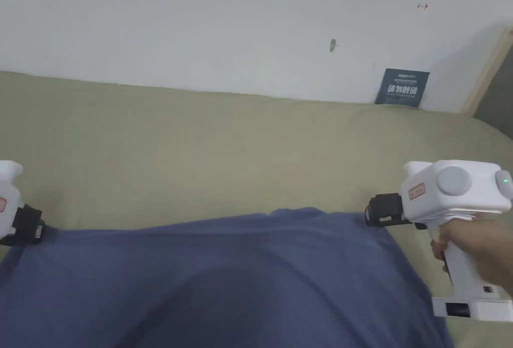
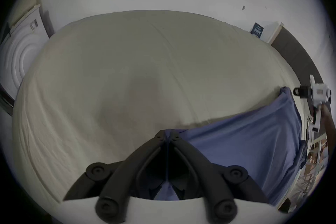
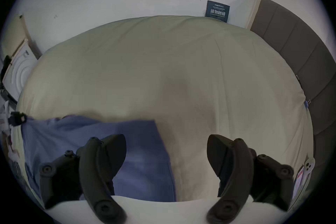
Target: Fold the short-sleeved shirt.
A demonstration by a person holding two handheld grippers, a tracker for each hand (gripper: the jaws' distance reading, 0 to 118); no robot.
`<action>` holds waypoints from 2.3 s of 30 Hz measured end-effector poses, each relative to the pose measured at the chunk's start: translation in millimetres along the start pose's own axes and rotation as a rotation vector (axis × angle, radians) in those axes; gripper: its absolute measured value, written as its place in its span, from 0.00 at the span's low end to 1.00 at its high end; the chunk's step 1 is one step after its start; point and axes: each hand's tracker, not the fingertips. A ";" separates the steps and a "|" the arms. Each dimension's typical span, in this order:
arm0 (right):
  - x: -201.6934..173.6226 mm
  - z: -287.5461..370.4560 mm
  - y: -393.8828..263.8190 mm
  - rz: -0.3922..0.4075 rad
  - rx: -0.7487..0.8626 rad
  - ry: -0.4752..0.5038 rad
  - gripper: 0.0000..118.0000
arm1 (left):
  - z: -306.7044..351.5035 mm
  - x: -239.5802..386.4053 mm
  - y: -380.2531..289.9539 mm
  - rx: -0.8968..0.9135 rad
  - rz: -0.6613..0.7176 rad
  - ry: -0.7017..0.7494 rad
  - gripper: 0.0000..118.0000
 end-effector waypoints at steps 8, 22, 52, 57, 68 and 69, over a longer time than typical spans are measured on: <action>-20.2 -13.5 1.7 -0.003 -0.085 0.056 0.08 | -13.7 5.3 -2.2 -0.018 -0.008 0.002 0.01; -23.1 137.0 -21.9 0.108 0.130 0.076 0.07 | 96.3 2.4 -24.4 0.133 0.019 -0.113 0.01; 52.8 204.6 -342.9 -0.114 0.058 0.125 0.07 | 166.7 -22.2 -303.9 0.083 0.199 -0.201 0.01; 51.2 194.0 -347.5 -0.108 0.068 0.114 0.10 | 159.8 -19.6 -302.0 0.098 0.185 -0.196 0.15; 29.8 267.7 -322.0 -0.055 0.098 0.024 0.70 | 238.4 -20.3 -290.5 0.223 0.267 -0.207 0.85; 23.5 270.1 -319.7 -0.042 0.085 0.020 0.57 | 242.4 -18.8 -289.0 0.222 0.269 -0.211 0.58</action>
